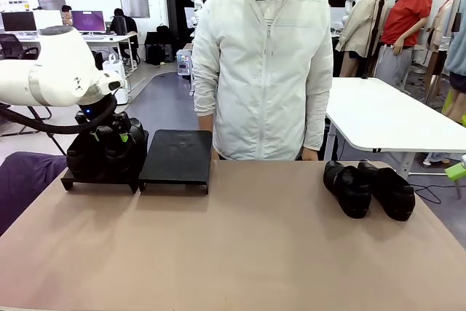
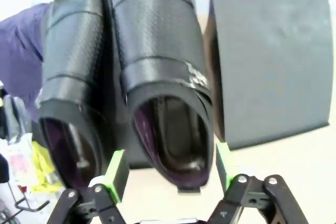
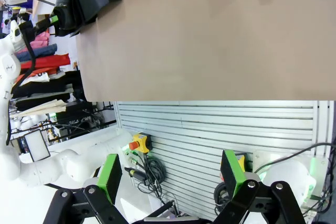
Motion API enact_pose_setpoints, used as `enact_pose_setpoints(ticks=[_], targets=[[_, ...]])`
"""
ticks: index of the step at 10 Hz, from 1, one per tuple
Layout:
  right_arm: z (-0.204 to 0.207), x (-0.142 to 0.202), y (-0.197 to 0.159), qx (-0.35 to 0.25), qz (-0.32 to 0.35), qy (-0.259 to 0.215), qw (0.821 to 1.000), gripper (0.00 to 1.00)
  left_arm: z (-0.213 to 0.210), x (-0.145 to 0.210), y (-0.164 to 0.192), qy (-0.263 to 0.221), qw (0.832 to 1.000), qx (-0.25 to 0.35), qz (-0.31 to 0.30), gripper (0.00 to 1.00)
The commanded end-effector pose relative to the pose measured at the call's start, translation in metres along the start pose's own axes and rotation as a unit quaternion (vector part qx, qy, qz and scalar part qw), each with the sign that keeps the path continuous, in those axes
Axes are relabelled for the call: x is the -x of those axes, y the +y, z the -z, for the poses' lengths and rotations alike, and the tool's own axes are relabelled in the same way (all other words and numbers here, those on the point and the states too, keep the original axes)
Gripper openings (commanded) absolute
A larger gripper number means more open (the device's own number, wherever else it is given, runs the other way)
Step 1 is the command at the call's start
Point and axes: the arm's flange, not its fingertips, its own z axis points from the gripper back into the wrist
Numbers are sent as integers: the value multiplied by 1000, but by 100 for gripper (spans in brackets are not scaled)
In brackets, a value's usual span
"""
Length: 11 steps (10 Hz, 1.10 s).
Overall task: Organize the shoes by placing them on the stand.
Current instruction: Place the Shoe from the middle of the table onto the Shoes Stand.
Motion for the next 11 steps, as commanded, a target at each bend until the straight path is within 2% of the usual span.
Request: enact_pose_setpoints(ticks=[1,2,3,4,5,6,8,9,10,11], targets=[[-2,0,-1,-3,-12,0,1000,100,-42,36,-1,-15,1000,-16,4,100],[-2,0,-1,-3,-12,0,1000,100,-68,57,0,36,998,34,30,100],[-2,0,-1,-3,-12,0,1000,100,-83,81,3,178,948,166,205,100],[-2,0,-1,-3,-12,0,1000,100,-92,94,16,193,931,210,228,100],[-2,0,-1,-3,-12,0,1000,100,-100,105,35,183,917,275,222,100],[-2,0,-1,-3,-12,0,1000,100,-110,122,56,165,891,356,228,100],[-2,0,-1,-3,-12,0,1000,100,-124,172,99,65,880,461,97,100],[-2,0,-1,-3,-12,0,1000,100,-127,209,109,-6,881,473,28,91],[-2,0,-1,-3,-12,0,1000,100,-128,247,109,-6,868,493,-56,91],[-2,0,-1,-3,-12,0,1000,100,-128,276,98,-84,856,496,-122,91]])
